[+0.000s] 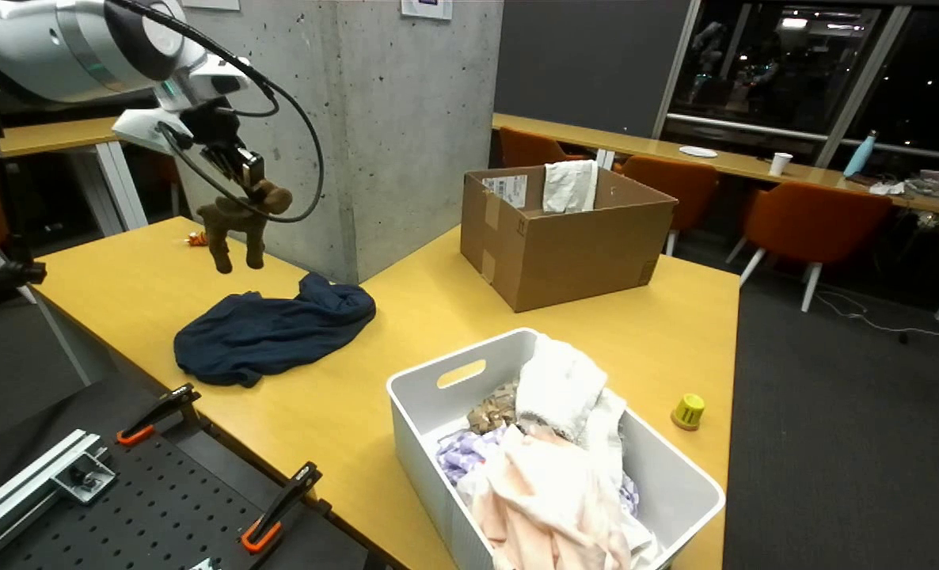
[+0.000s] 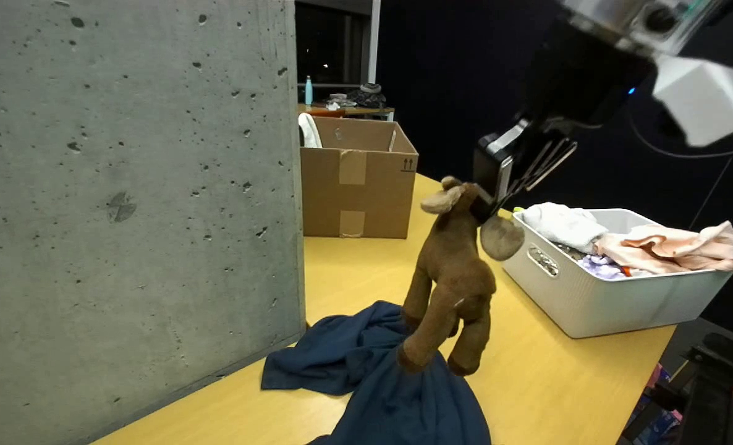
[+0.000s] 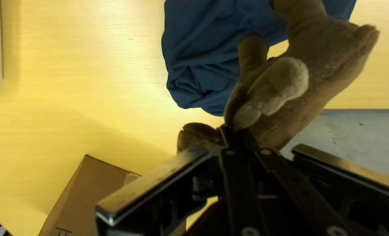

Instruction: Remove the blue cloth and the moose toy from basket, then wrap the moose toy with the blue cloth

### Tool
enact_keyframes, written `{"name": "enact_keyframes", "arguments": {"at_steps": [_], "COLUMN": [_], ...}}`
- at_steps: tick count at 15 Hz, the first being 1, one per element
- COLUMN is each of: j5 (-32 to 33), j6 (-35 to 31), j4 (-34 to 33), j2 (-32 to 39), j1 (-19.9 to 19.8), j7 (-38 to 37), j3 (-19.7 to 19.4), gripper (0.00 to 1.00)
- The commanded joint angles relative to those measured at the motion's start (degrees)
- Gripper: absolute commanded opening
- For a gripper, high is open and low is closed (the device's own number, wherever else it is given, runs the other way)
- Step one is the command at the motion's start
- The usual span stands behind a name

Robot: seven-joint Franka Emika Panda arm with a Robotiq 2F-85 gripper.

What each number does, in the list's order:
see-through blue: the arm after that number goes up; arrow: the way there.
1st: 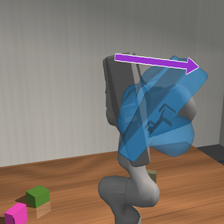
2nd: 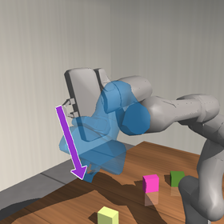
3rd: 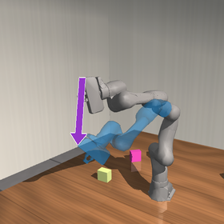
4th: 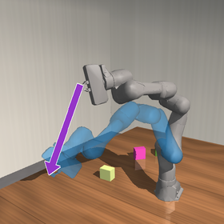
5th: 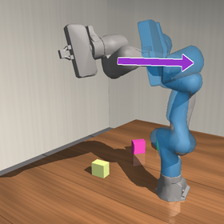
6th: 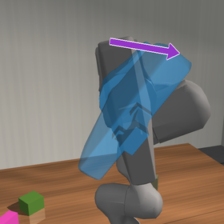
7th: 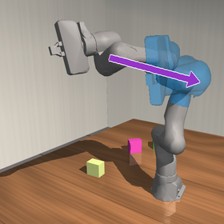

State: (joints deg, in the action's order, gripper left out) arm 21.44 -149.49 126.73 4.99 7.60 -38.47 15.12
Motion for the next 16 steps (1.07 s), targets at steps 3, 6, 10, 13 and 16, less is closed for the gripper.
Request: {"name": "enact_keyframes", "arguments": {"at_steps": [3, 6, 10, 13, 16], "j5": [3.2, 2.3, 1.2, -0.8, -2.1], "j6": [6.6, 9.4, 12.9, 14.5, 15.6], "j4": [-9.3, -12.1, -15.9, -18.9, -21.6], "j2": [11.0, 15.4, 20.0, 23.2, 25.4], "j1": [7.1, 9.7, 11.4, 11.2, 11.5], "j7": [0.8, 1.9, 3.4, 6.2, 7.6], "j3": [-4.2, -6.1, -8.3, -8.9, -9.9], "gripper": [0.02, 0.02, 0.02, 0.02, 0.32]}}
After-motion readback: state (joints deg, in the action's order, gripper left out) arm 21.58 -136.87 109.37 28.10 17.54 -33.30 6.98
